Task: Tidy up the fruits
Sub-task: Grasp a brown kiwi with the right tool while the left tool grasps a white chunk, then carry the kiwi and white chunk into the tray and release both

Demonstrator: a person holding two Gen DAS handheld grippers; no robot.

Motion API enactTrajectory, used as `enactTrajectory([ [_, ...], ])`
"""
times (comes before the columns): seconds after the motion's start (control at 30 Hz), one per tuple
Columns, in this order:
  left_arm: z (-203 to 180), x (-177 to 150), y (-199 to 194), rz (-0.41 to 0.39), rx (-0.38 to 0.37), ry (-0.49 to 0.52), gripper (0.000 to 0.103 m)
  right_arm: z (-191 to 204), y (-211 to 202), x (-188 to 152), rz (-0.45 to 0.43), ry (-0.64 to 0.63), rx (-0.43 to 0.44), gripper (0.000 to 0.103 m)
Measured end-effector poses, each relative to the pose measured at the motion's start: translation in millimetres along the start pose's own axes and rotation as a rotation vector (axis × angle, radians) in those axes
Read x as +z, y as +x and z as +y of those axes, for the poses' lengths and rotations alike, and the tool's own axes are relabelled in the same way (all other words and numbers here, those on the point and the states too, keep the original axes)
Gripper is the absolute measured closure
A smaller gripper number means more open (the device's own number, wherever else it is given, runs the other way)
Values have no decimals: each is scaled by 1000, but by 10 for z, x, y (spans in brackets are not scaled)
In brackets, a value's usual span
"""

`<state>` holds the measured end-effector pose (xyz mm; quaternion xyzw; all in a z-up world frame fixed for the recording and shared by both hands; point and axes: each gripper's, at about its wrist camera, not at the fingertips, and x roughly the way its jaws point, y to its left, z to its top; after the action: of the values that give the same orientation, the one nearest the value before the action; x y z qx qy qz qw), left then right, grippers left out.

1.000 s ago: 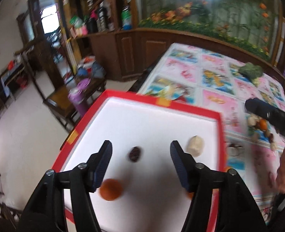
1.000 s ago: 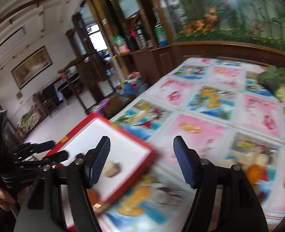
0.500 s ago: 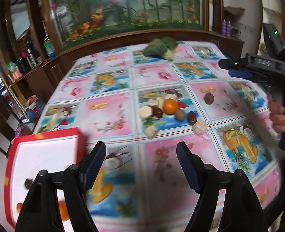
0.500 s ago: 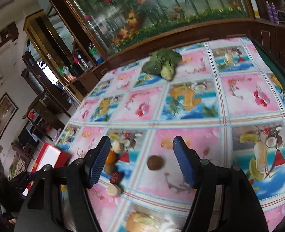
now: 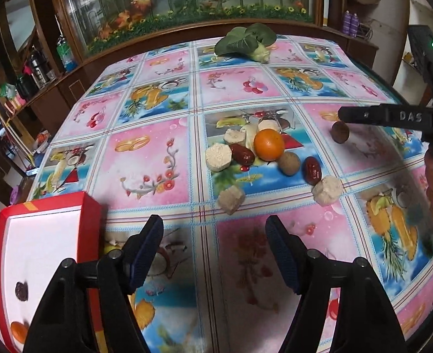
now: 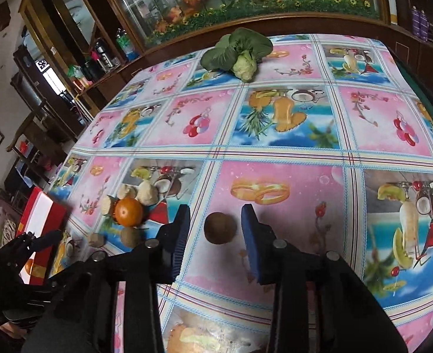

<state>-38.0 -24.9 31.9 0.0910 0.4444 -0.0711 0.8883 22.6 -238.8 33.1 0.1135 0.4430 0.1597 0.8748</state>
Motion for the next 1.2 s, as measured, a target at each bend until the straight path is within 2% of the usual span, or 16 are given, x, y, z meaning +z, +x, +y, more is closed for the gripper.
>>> enactTrajectory([
  [0.17, -18, 45, 128, 24, -26, -12, 32, 29, 121, -13, 24, -11, -32, 65],
  [0.23, -41, 68, 157, 22, -41, -13, 37, 65, 160, -31, 31, -28, -49, 65],
  [0.4, -45, 80, 293, 54, -74, -23, 62, 73, 201, -53, 41, -46, -87, 77],
  [0.43, -37, 78, 291, 45, -82, -27, 63, 72, 199, -57, 40, -46, -91, 79],
  [0.5, -35, 78, 292, 39, -103, -23, 77, 83, 195, -62, 40, -55, -99, 79],
  [0.57, -45, 78, 284, 35, -110, -19, 82, 96, 191, -68, 36, -62, -110, 79],
  [0.77, -63, 51, 206, 4, -110, -22, 82, 103, 148, -75, 24, -40, -101, 79],
  [1.03, 32, -27, -373, -134, -105, -66, 82, 309, -127, -96, -125, -92, -63, 79],
  [1.2, 244, -165, -765, -227, -69, -105, 82, 428, -211, -119, -199, -107, -48, 79],
])
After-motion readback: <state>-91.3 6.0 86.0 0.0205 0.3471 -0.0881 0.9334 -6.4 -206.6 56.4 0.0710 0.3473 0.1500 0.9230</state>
